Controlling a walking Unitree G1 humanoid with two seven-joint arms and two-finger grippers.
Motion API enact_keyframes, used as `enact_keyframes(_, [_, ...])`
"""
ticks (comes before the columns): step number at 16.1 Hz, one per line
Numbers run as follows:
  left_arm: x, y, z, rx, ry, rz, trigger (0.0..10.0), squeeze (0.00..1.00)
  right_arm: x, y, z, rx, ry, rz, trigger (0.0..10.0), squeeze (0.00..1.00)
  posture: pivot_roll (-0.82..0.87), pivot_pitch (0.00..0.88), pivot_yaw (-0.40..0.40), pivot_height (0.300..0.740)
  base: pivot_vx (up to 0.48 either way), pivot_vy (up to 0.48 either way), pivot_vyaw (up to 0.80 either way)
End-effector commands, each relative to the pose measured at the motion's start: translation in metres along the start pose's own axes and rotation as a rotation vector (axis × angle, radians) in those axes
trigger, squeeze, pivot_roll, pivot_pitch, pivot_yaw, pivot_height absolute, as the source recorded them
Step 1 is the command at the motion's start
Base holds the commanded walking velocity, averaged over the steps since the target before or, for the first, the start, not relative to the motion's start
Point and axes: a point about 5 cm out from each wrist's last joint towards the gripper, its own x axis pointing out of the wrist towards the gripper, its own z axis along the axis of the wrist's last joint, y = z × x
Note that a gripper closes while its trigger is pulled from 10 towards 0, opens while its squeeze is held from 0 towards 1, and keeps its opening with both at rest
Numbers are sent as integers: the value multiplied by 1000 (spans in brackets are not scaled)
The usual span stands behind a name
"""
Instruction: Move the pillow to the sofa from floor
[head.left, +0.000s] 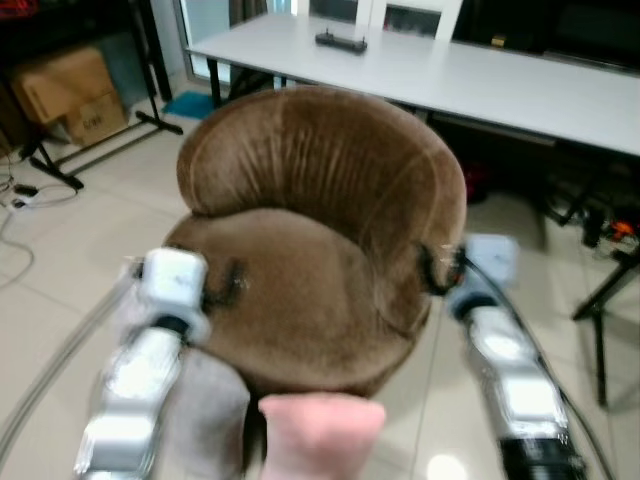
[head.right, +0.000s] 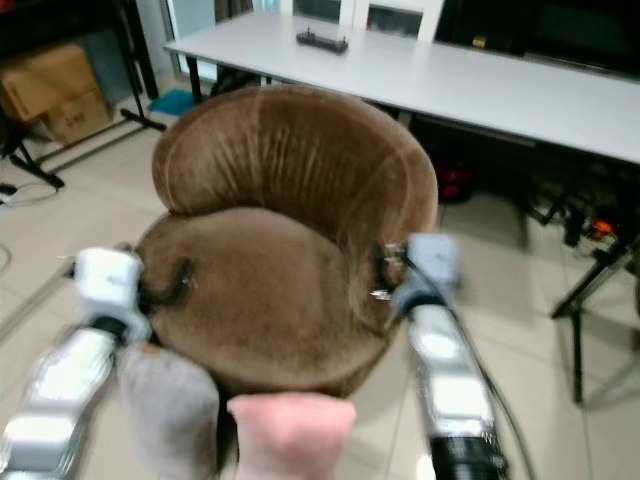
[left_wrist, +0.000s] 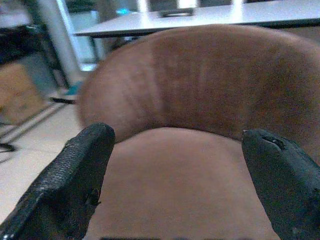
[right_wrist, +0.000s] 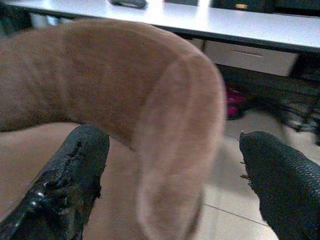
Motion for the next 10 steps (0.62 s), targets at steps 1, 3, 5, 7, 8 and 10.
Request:
enact_keyframes(1, [-1, 10, 1, 29, -2, 33, 10000, 0, 2, 7, 4, 12, -5, 14, 10000, 0, 75, 0, -34, 740, 0, 0, 0])
enact_keyframes(3, [-1, 10, 1, 22, -13, 34, 10000, 0, 2, 7, 4, 82, -8, 22, 10000, 0, 76, 0, -34, 740, 0, 0, 0])
enact_keyframes(5, [-2, 11, 2, 39, -28, 44, 10000, 0, 1, 8, 2, 105, 2, 37, 10000, 0, 75, 0, -35, 735, 0, 0, 0])
enact_keyframes(7, [-2, 12, 2, 43, -37, 44, 10000, 0, 1, 7, 1, 131, -4, 28, 10000, 0, 77, 0, -35, 715, 0, 0, 0])
enact_keyframes(8, [-2, 14, 1, 44, -39, 45, 10000, 0, 1, 6, 1, 133, -5, 27, 10000, 0, 77, 0, -35, 705, 0, 0, 0])
enact_keyframes(10, [-3, 16, 1, 56, -41, 48, 10000, 0, 1, 7, 1, 135, -5, 26, 10000, 0, 77, 0, -34, 680, 0, 0, 0])
